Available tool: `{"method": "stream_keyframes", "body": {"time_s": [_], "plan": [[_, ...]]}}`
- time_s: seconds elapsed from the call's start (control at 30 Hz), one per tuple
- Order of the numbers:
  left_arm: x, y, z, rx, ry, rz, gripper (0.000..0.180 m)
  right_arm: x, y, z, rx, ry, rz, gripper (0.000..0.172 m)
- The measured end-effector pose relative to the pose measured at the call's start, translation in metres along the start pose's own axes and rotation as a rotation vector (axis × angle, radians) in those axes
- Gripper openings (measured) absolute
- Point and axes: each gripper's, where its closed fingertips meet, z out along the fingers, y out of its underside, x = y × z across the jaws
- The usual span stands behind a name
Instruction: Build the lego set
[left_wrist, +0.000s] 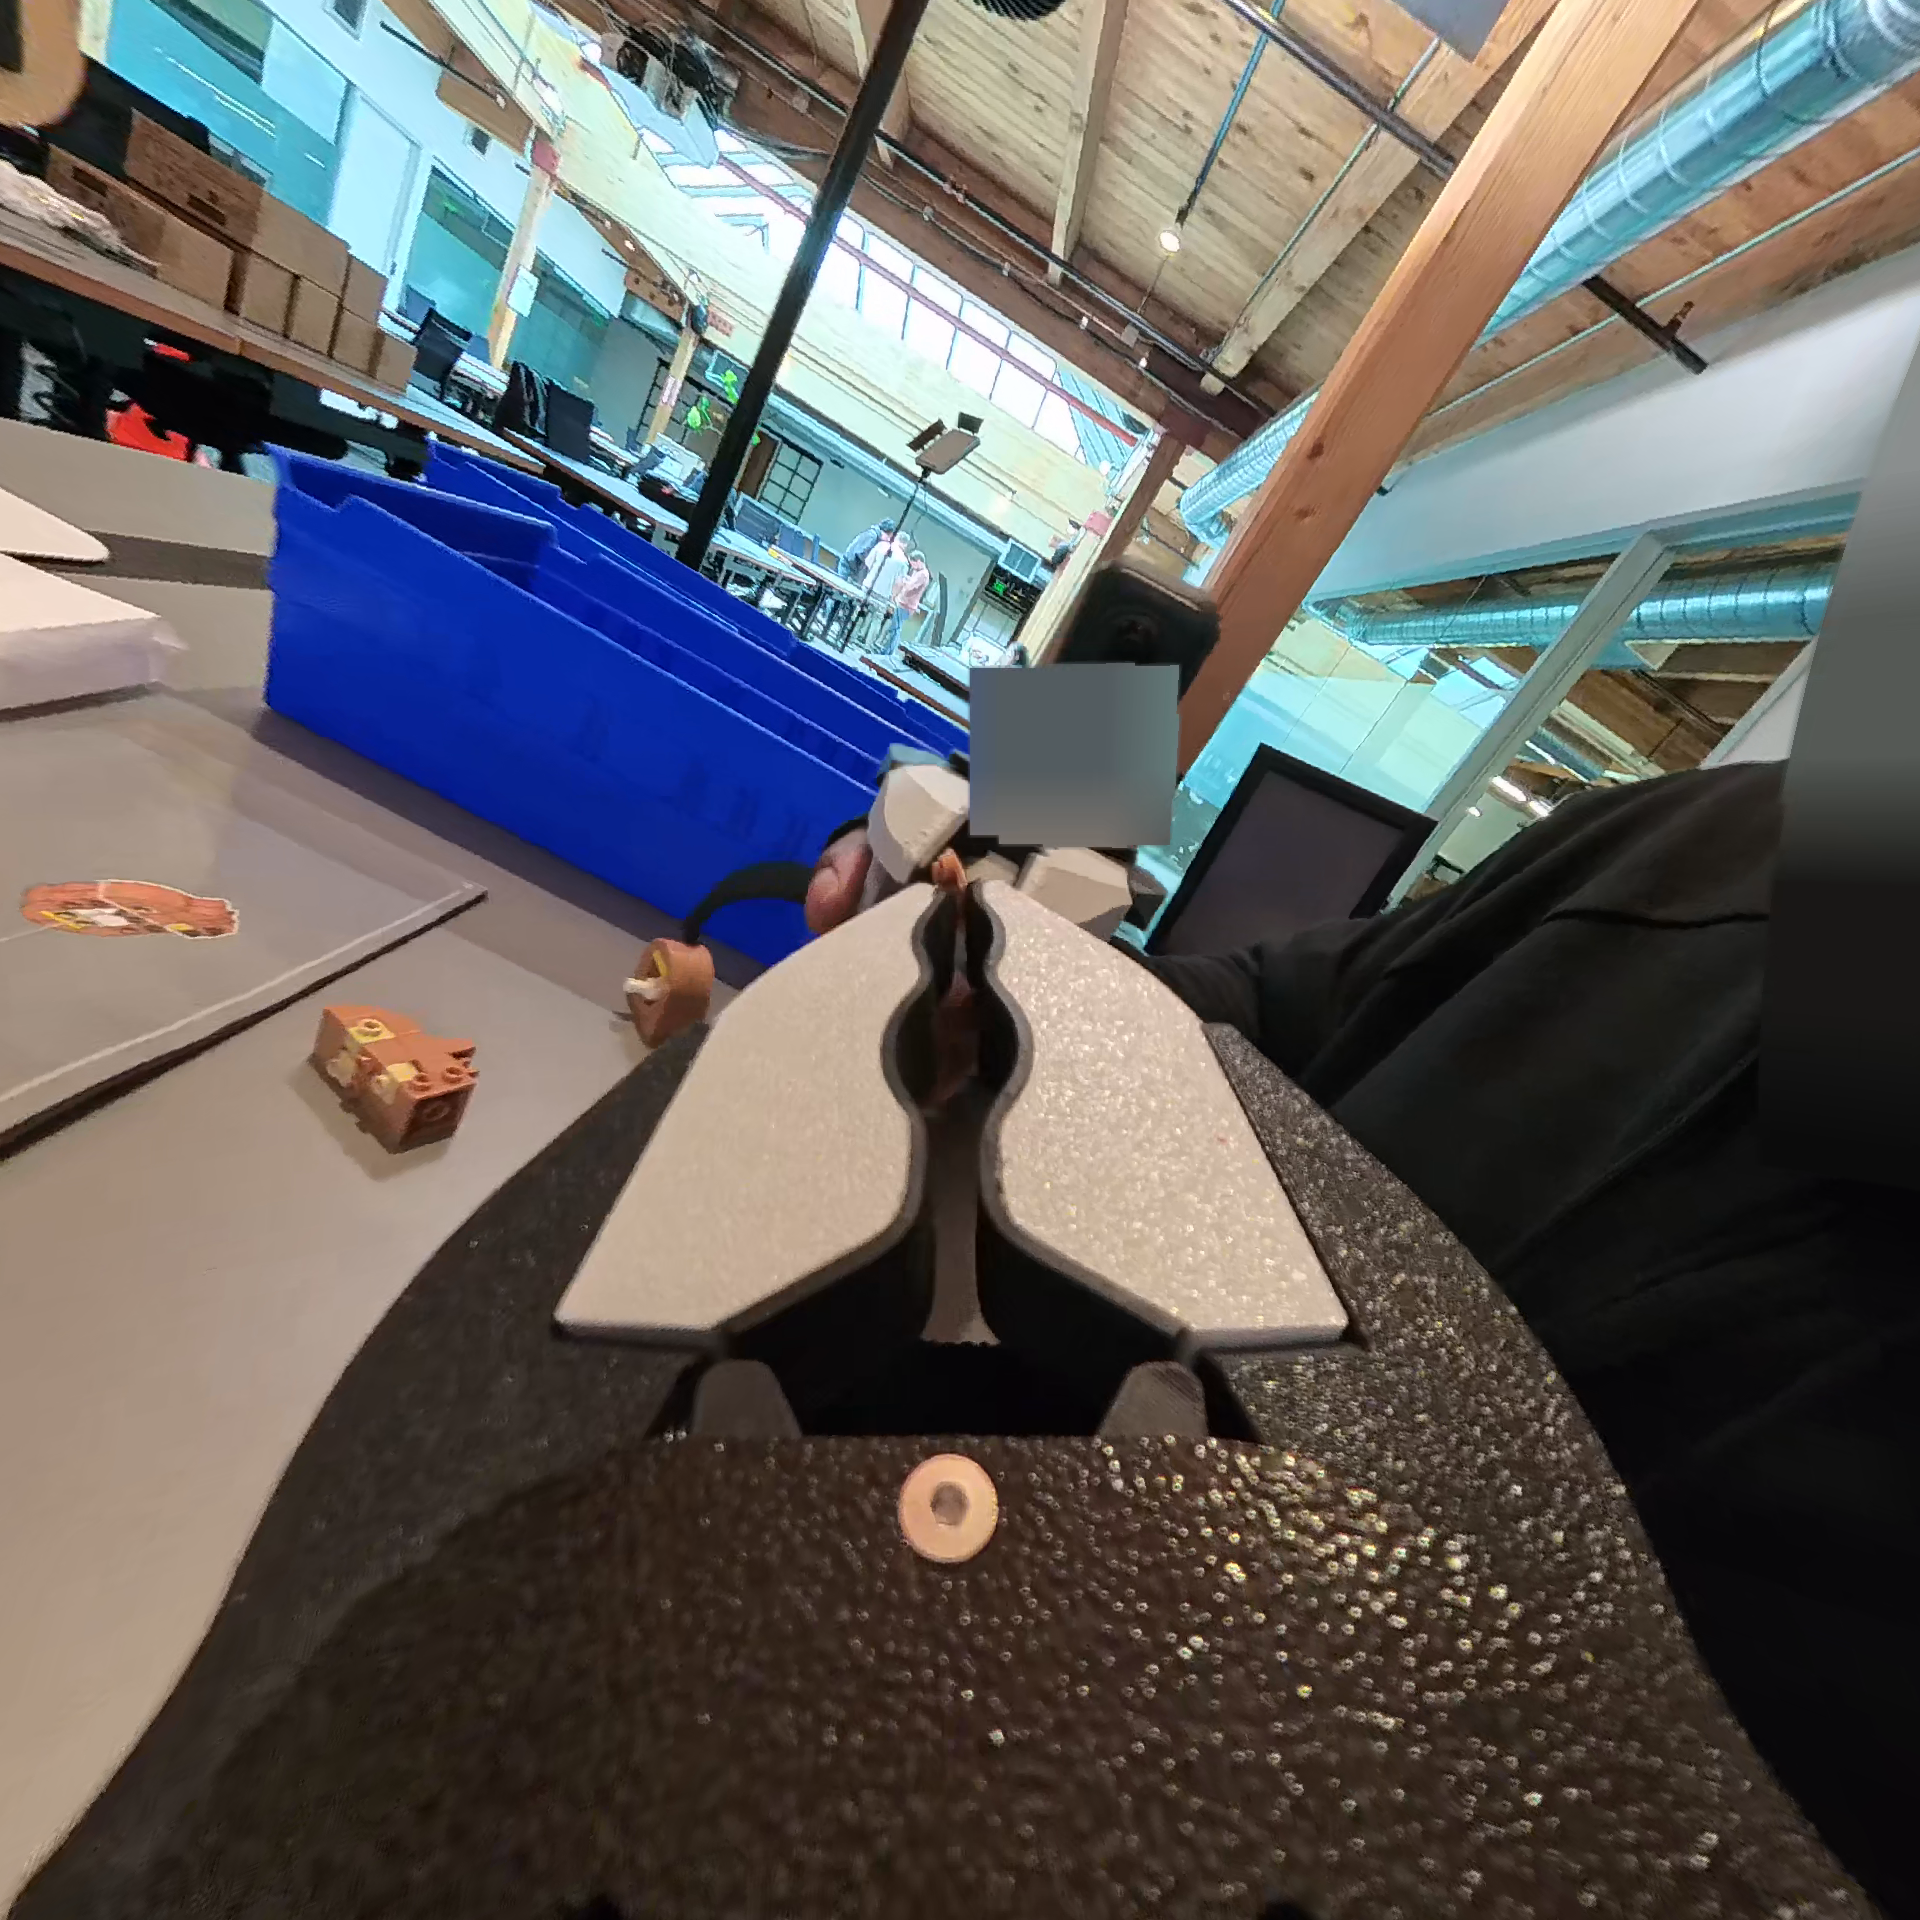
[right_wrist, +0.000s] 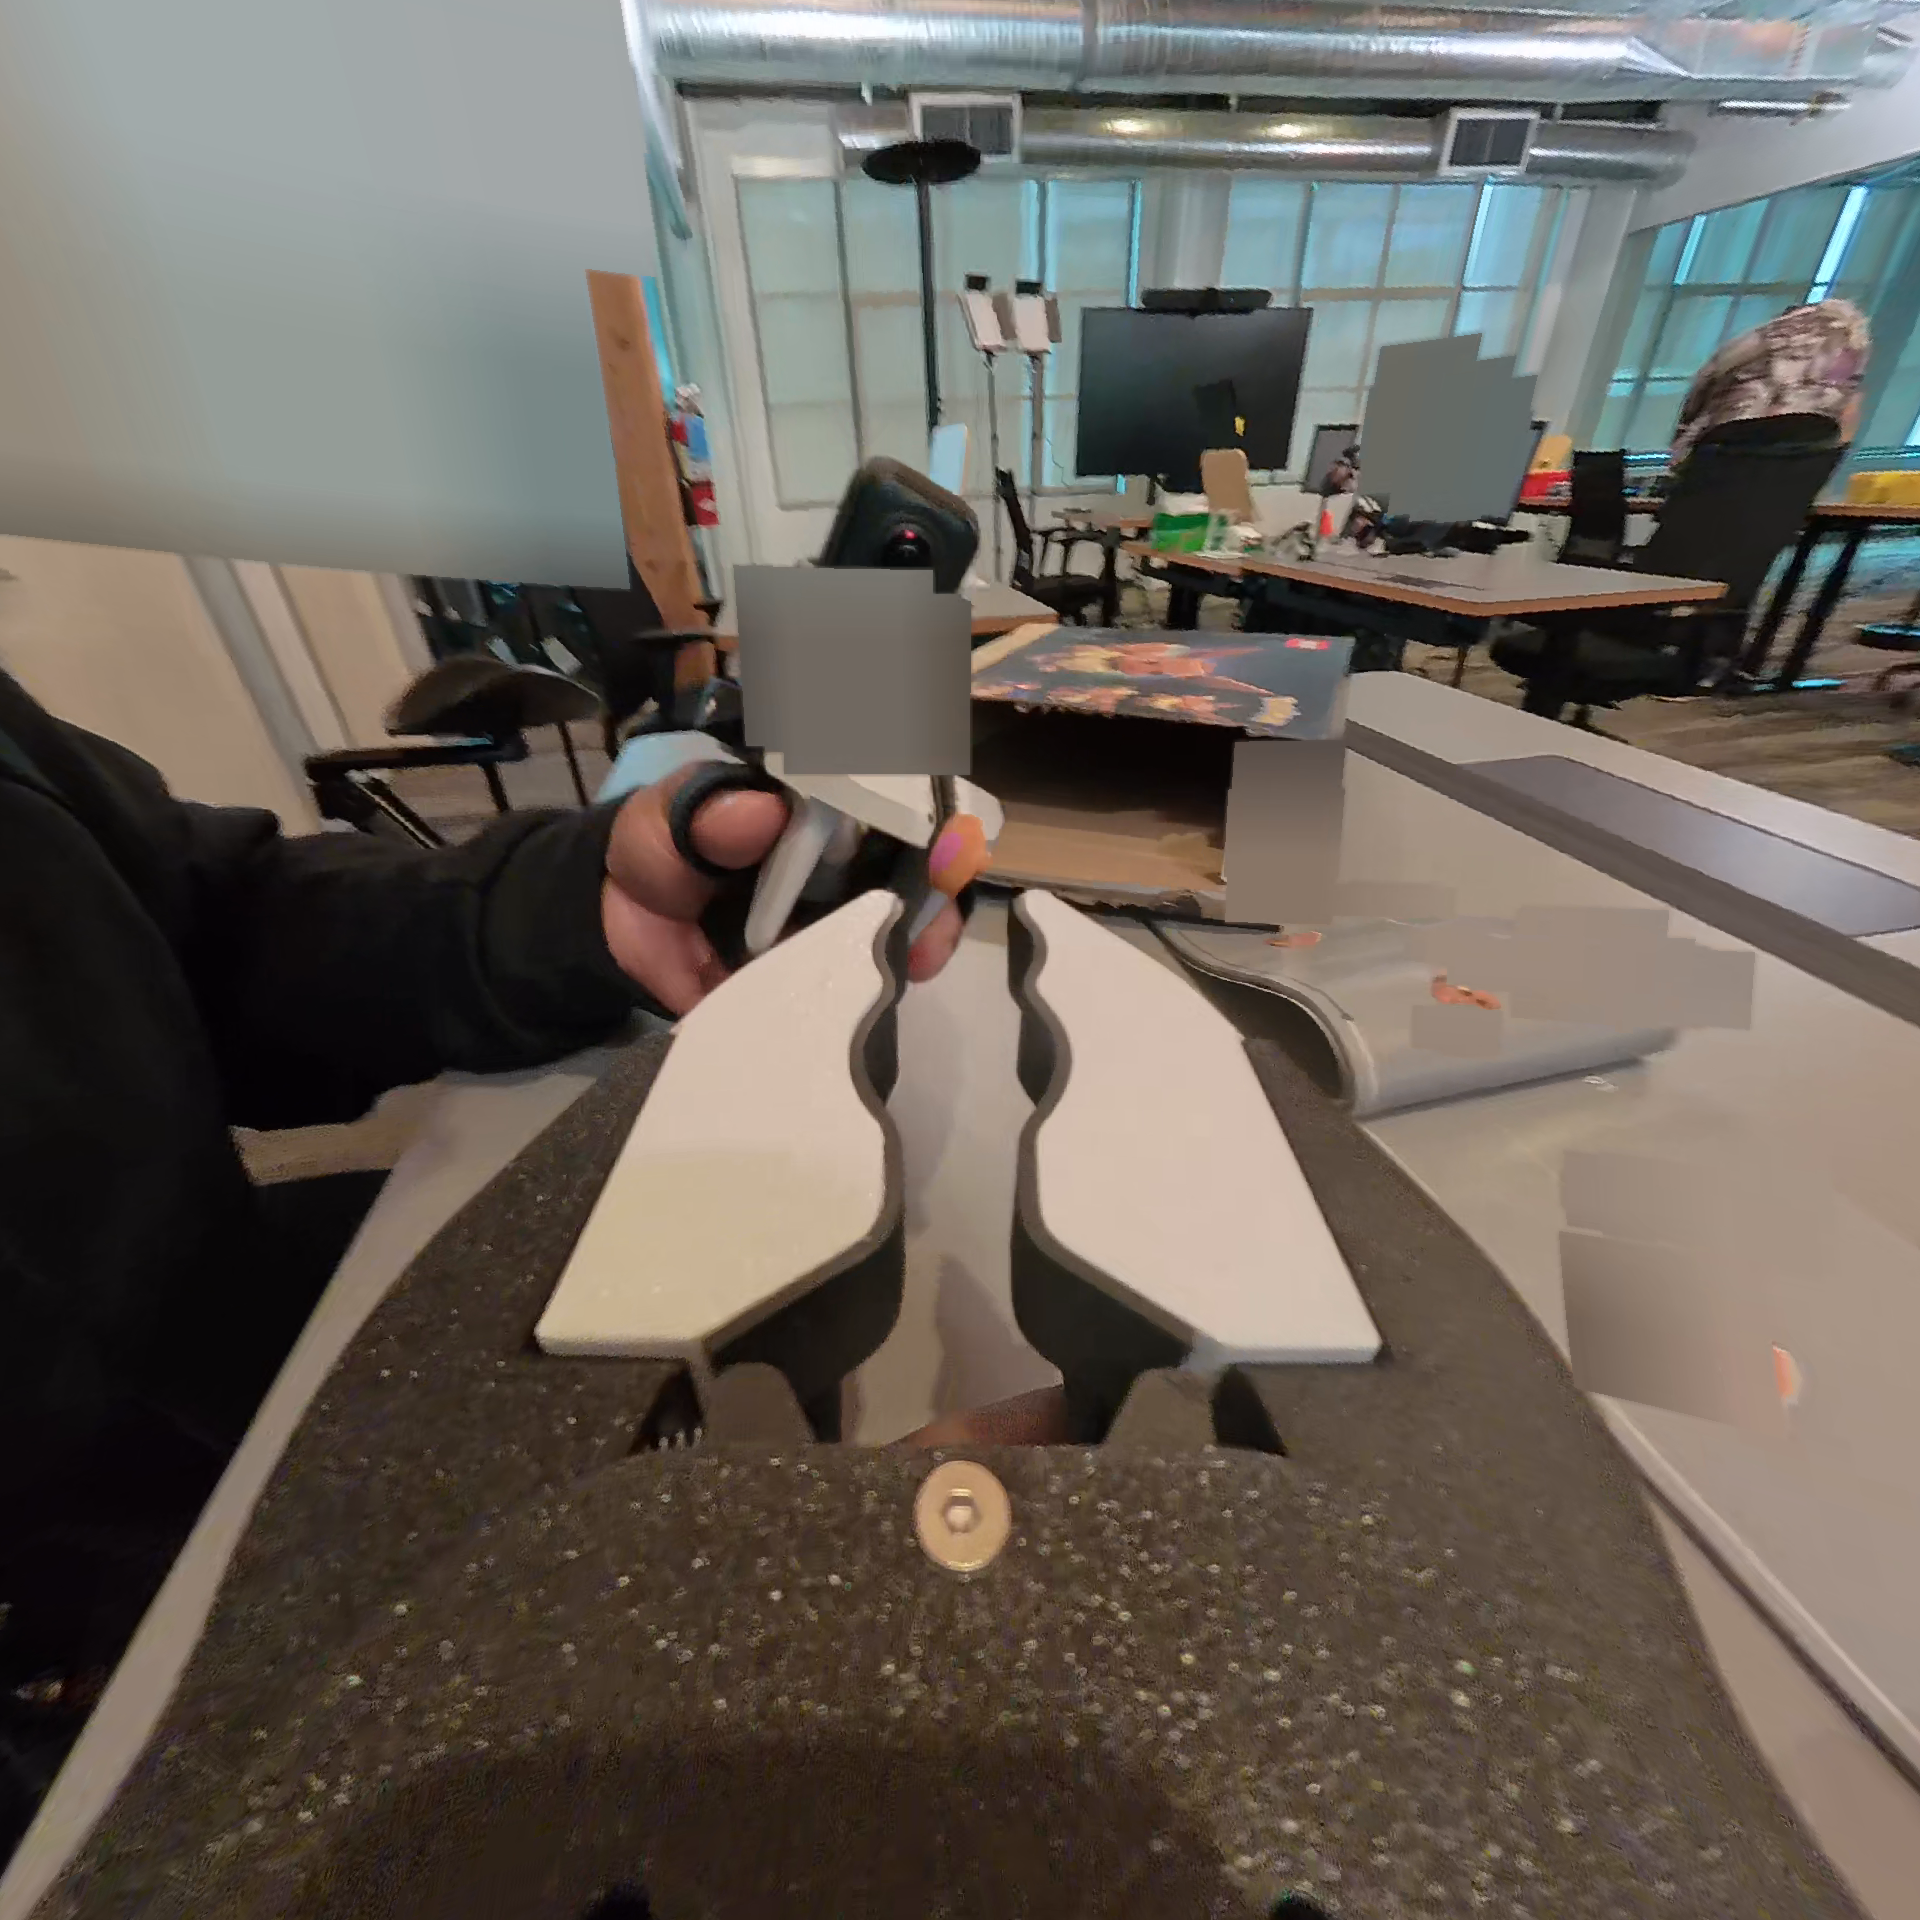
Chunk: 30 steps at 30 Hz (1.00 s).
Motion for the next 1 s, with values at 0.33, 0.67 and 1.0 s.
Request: {"method": "stream_keyframes", "body": {"time_s": [0.33, 0.67, 1.0], "plan": [[-0.021, -0.008, -0.019, 0.035, -0.122, 0.029, 0.002, 0.076, 0.057, -0.008, -0.642, 0.371, -0.467, 0.028], [-0.021, -0.008, -0.023, 0.024, -0.154, 0.065, 0.002, 0.105, 0.113, -0.018, -0.913, 0.402, -0.297, 0.046], [-0.018, -0.008, -0.023, 0.017, -0.154, 0.079, 0.002, 0.104, 0.124, -0.015, -0.995, 0.394, -0.163, 0.04]]}}
